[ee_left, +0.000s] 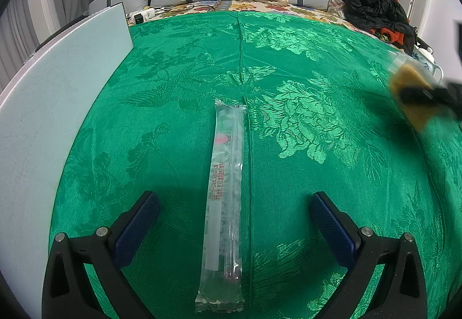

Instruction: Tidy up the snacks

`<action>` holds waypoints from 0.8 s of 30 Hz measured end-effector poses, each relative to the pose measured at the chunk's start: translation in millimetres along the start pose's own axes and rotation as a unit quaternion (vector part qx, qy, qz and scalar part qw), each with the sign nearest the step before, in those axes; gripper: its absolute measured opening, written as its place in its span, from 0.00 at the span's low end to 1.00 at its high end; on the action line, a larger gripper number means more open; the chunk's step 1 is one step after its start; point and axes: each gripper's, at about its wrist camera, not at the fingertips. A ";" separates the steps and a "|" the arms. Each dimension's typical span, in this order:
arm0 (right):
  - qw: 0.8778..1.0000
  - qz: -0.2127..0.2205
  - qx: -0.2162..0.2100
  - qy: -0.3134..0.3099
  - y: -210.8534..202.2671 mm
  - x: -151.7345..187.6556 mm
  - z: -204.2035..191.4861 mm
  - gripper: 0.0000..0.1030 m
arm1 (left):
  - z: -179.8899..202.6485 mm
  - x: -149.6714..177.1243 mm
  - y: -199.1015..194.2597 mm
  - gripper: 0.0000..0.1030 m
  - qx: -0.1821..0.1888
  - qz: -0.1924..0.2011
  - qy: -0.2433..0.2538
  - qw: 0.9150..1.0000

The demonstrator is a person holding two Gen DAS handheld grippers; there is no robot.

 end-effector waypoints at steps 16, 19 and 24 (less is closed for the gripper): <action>0.997 0.044 -0.023 0.062 -68.9 106.1 -9.2 0.73 | 3.5 -3.0 -20.8 0.17 0.049 -0.042 0.026 0.998; 0.997 0.046 -0.026 0.064 -75.7 114.4 -13.0 0.72 | -3.8 8.5 -35.2 0.17 0.081 -0.038 -0.007 0.996; 0.998 0.040 -0.023 0.039 -78.5 111.6 -31.9 0.72 | -23.4 21.2 -76.4 0.17 0.123 -0.021 -0.054 0.991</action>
Point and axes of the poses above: each gripper's, at about its wrist camera, not at the fingertips, and y roughly the way its jaws point, z to its right, x to its underside, and after that the axes turned 6 degrees about -x, right-handed
